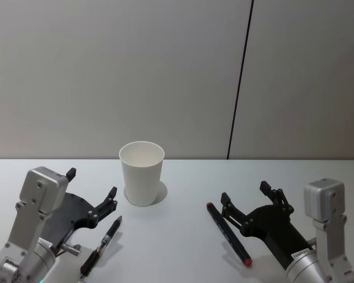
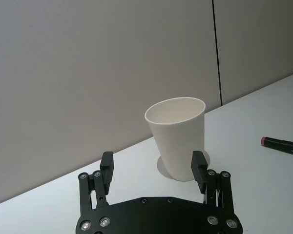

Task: Place the pen into the pen holder.

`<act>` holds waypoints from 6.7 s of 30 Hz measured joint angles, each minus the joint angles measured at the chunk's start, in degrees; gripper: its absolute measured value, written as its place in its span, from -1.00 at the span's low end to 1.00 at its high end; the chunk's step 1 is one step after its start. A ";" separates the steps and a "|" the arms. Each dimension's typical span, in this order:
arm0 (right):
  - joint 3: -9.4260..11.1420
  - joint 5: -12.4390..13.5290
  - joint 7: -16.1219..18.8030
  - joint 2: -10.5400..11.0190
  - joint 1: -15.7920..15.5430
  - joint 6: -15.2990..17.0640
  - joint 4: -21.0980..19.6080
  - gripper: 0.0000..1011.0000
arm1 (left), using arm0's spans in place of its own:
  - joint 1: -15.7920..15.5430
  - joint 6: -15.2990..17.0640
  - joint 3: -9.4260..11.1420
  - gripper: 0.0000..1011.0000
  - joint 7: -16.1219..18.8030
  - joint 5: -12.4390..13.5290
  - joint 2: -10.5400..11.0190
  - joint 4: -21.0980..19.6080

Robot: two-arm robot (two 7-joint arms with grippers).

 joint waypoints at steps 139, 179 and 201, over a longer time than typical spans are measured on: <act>-3.97 -4.05 -3.86 -5.75 19.36 53.47 5.68 0.98 | 0.00 0.00 0.00 0.98 0.00 0.00 0.00 0.00; -4.49 -5.30 -4.08 -9.38 21.07 50.07 12.27 -0.06 | 0.00 0.00 0.00 0.98 0.00 0.00 0.00 0.00; -4.48 -5.41 -4.11 -9.50 21.14 49.94 12.62 -0.57 | 0.00 0.00 0.00 0.98 0.00 0.00 0.00 0.00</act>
